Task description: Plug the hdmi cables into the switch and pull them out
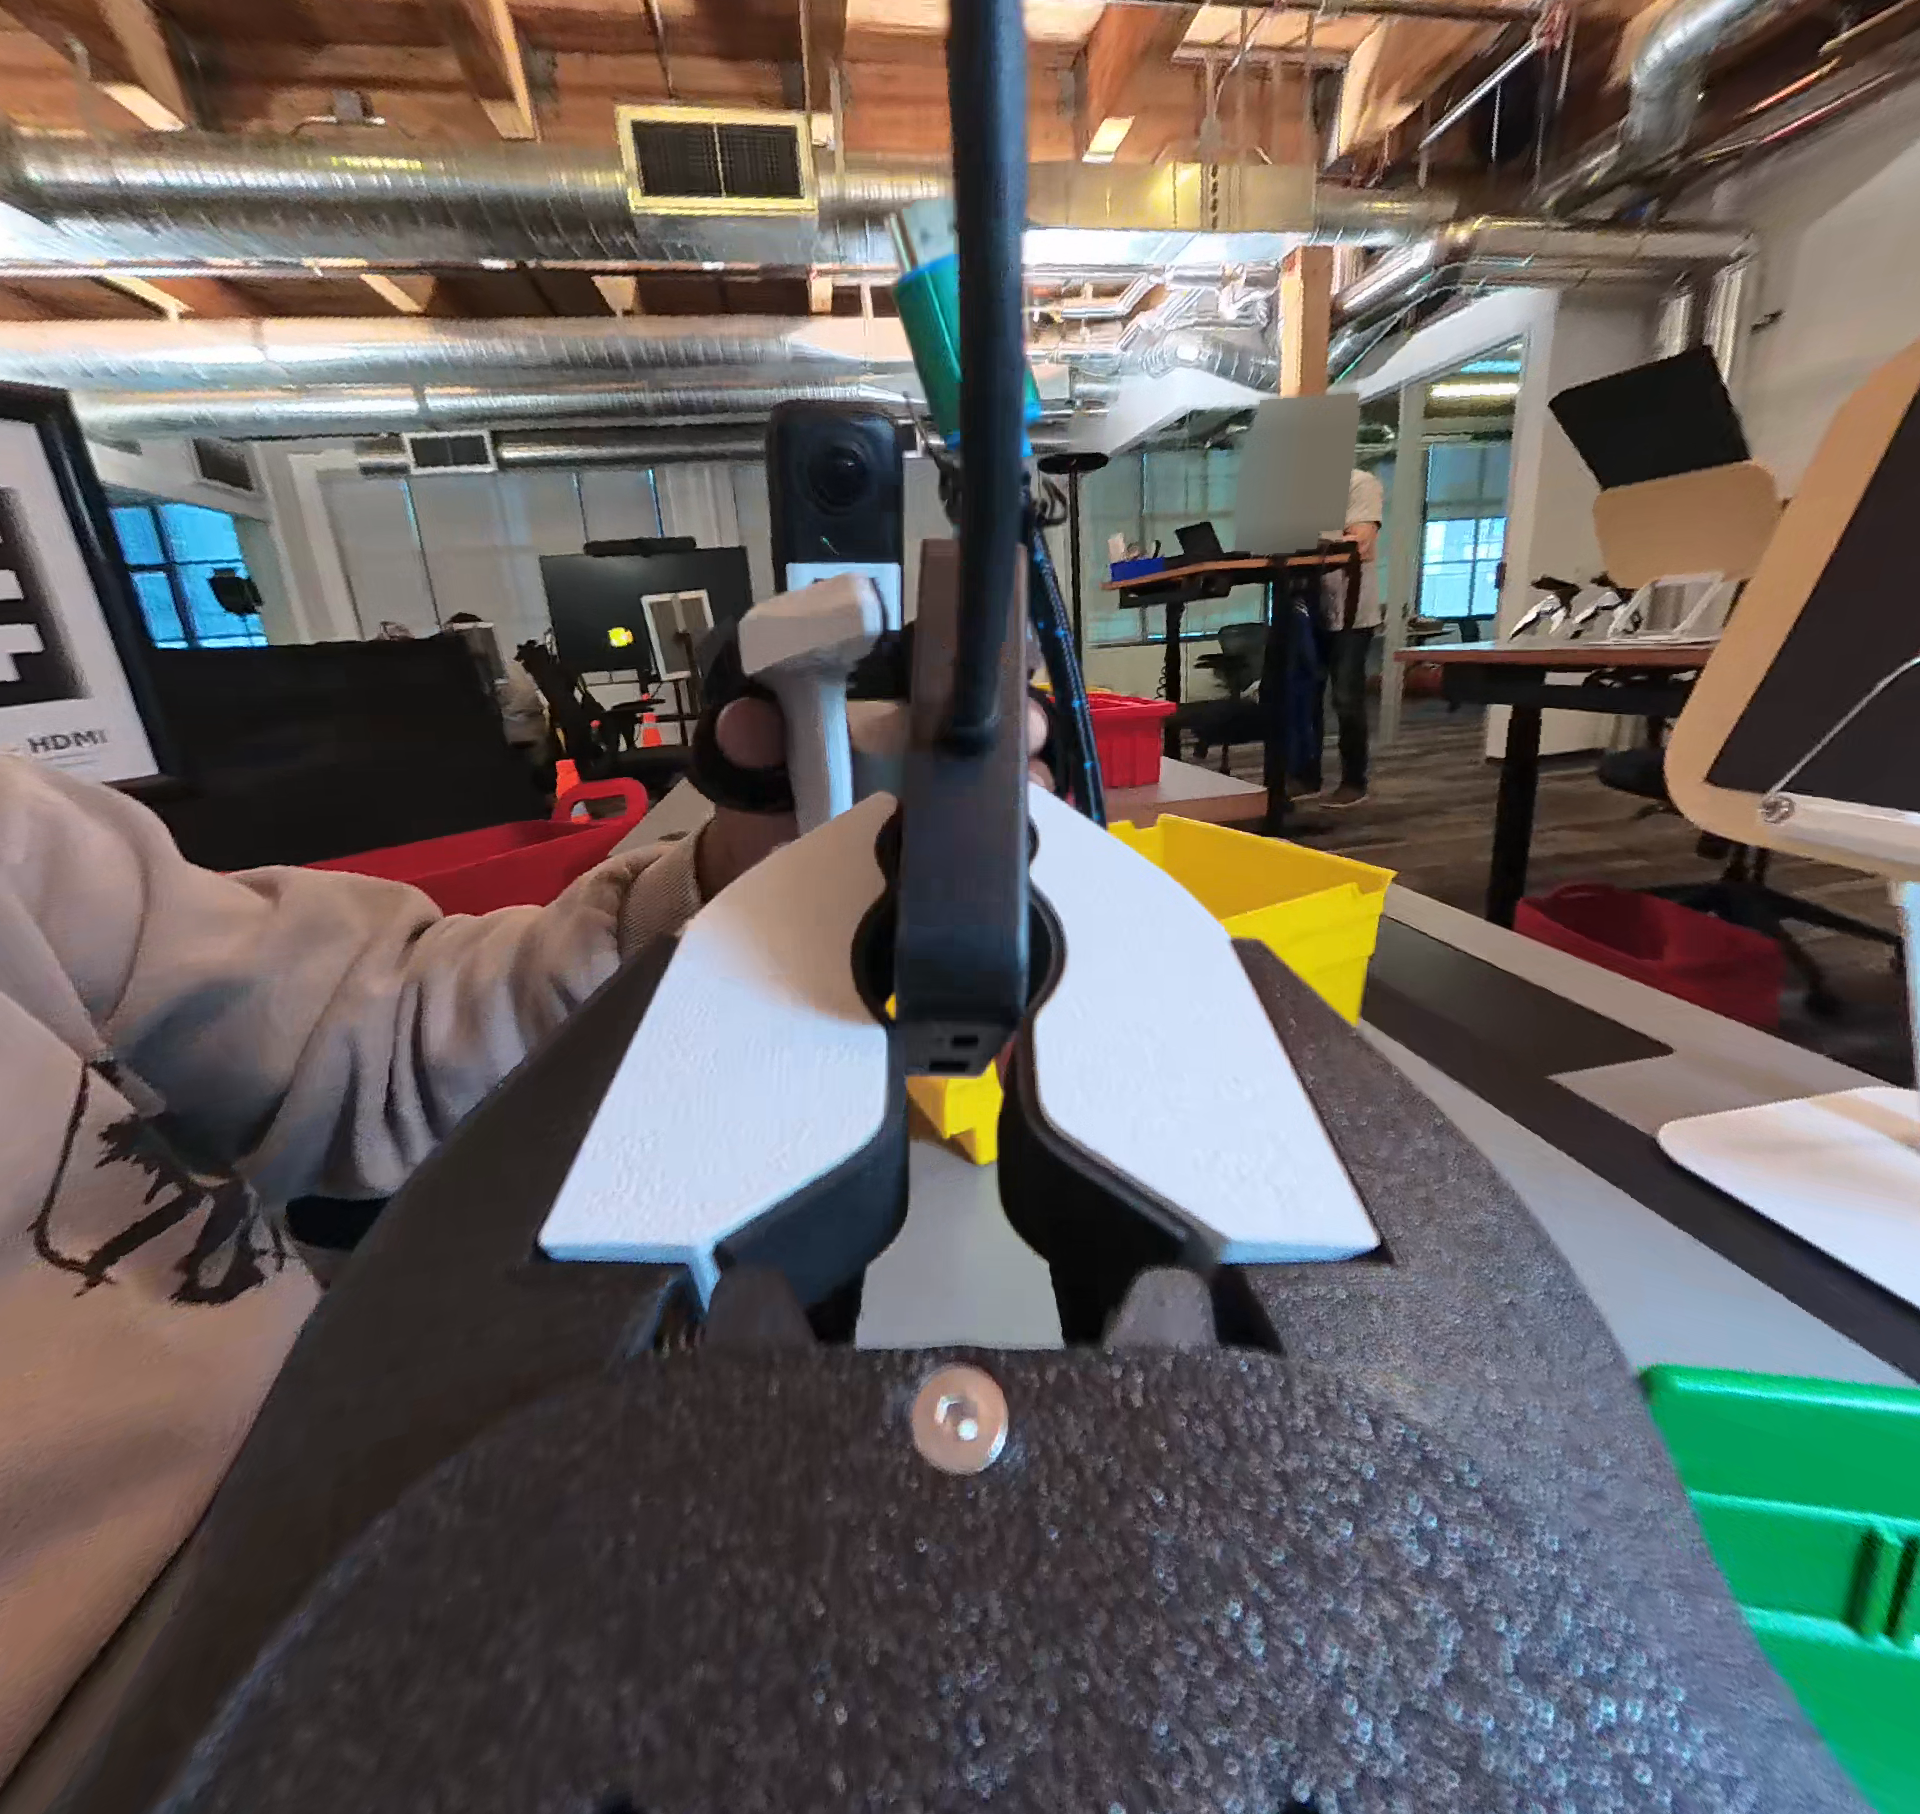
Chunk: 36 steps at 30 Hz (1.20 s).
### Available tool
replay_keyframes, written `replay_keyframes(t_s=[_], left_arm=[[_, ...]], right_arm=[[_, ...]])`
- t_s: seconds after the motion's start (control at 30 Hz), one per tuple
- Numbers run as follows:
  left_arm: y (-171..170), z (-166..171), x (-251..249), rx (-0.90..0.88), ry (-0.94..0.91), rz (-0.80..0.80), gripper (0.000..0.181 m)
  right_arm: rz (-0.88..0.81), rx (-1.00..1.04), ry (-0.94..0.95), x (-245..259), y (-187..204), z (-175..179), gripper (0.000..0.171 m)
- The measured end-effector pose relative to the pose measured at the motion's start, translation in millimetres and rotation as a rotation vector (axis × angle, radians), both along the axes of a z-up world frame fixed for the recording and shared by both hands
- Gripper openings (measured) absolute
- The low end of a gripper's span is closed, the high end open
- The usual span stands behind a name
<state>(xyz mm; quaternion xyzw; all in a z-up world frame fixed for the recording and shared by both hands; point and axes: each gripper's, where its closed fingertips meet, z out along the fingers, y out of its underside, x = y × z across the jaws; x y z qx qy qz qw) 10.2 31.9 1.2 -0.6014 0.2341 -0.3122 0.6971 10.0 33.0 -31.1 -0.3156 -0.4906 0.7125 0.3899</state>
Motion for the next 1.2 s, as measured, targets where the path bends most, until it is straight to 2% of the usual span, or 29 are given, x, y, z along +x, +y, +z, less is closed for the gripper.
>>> replay_keyframes(t_s=[0.1,0.13,0.2,0.3,0.4,0.57,0.73,0.9,1.07,1.2], left_arm=[[1.9,4.3,-6.7,0.001,-0.06,0.009,0.018],[2.5,7.4,-13.1,0.002,-0.077,0.03,0.025],[-0.2,12.6,-22.0,0.021,-0.077,0.053,0.027],[-2.5,6.7,-15.2,0.021,0.026,0.058,0.03],[-0.8,-2.3,-7.7,0.039,0.14,0.088,0.023],[-4.2,-20.6,-9.4,-0.046,0.313,0.085,0.021],[-9.5,-29.6,-7.3,-0.116,0.306,0.025,0.021],[-9.1,-22.2,-1.7,-0.08,0.209,-0.014,0.02],[-11.8,-20.3,-0.5,-0.071,0.23,-0.011,0.02],[-9.5,-21.6,-7.6,-0.033,0.288,0.031,0.018]], right_arm=[[0.023,-0.061,0.02,3.6,3.8,2.7,0.015],[0.036,-0.078,0.024,5.2,5.2,3.8,0.015],[0.017,-0.054,0.006,3.5,5.3,0.7,0.015],[0.056,-0.048,-0.014,0.4,-6.1,-3.7,0.015],[0.073,-0.022,-0.064,-4.9,-14.3,-13.0,0.015],[0.072,0.07,-0.174,-9.0,-14.4,-31.3,0.015],[0.084,0.127,-0.193,-7.5,-18.6,-38.0,0.015],[0.107,0.023,-0.103,-7.9,-22.4,-29.1,0.015],[0.103,0.051,-0.089,-6.6,-24.2,-27.3,0.015],[0.03,0.15,-0.128,-10.6,-18.2,-29.4,0.016]])
